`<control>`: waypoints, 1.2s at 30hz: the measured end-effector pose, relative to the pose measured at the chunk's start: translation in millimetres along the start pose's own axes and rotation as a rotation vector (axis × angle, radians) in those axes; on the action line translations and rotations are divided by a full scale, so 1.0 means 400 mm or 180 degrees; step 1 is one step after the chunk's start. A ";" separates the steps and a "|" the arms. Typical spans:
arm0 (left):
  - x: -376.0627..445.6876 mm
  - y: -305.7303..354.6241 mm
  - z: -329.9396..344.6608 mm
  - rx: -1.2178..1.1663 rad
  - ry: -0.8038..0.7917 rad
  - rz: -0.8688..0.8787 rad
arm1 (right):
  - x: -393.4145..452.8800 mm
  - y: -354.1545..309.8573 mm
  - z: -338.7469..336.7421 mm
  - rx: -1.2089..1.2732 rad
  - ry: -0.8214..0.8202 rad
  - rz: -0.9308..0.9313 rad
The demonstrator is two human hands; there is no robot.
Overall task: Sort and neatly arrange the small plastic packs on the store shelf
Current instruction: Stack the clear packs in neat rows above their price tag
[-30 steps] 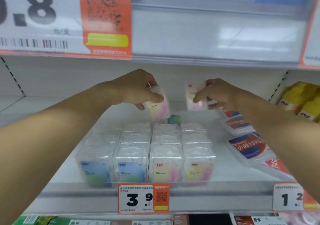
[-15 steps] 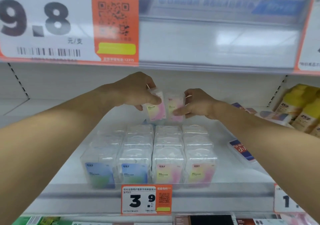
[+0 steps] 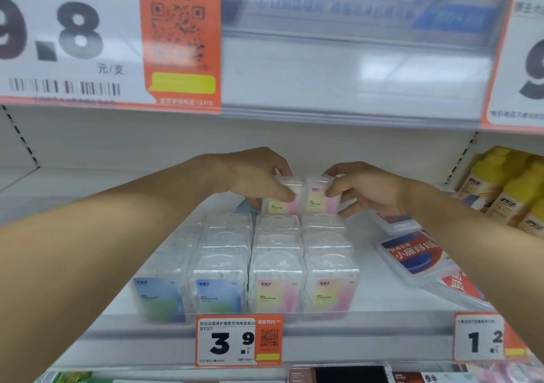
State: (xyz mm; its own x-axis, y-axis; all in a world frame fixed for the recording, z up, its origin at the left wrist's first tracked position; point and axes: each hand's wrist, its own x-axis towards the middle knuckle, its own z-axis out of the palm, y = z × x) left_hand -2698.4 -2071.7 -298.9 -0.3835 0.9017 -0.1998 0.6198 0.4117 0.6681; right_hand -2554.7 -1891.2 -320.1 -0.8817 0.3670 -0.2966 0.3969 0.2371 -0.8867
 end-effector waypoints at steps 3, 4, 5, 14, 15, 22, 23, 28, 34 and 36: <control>0.005 0.003 0.011 0.0056 -0.0289 -0.0105 | -0.009 0.008 0.002 -0.0088 -0.0136 0.0080; 0.005 0.003 0.015 0.0087 -0.0368 -0.0153 | -0.011 0.010 0.004 -0.0116 -0.0203 0.0104; 0.005 0.002 0.018 0.0090 -0.0422 -0.0209 | -0.014 0.012 0.005 -0.0112 -0.0276 0.0126; -0.002 -0.029 0.000 0.0010 -0.0480 -0.0183 | -0.024 0.018 0.020 -0.0075 -0.0539 0.0120; -0.003 -0.032 0.000 0.0027 -0.0491 -0.0172 | -0.025 0.018 0.023 -0.0107 -0.0522 0.0089; -0.018 -0.042 0.000 0.0063 -0.0556 -0.0122 | -0.033 0.022 0.027 -0.0223 -0.0559 0.0062; -0.019 -0.042 0.001 0.0071 -0.0566 -0.0109 | -0.033 0.022 0.027 -0.0225 -0.0568 0.0059; -0.018 -0.046 0.006 0.0162 -0.0464 0.0019 | -0.032 0.021 0.024 -0.0251 -0.0631 0.0057; -0.012 -0.057 0.004 0.0064 -0.0480 -0.0053 | -0.030 0.015 0.020 -0.0433 -0.0702 0.0068; -0.013 -0.062 0.000 -0.0121 -0.0404 -0.0122 | -0.034 0.011 0.021 -0.0448 -0.0666 0.0040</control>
State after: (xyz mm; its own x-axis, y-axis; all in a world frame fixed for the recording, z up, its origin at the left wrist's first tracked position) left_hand -2711.6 -2086.4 -314.5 -0.3153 0.8959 -0.3131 0.5790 0.4430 0.6845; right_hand -2543.1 -1902.8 -323.0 -0.9043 0.1801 -0.3871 0.4269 0.3620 -0.8287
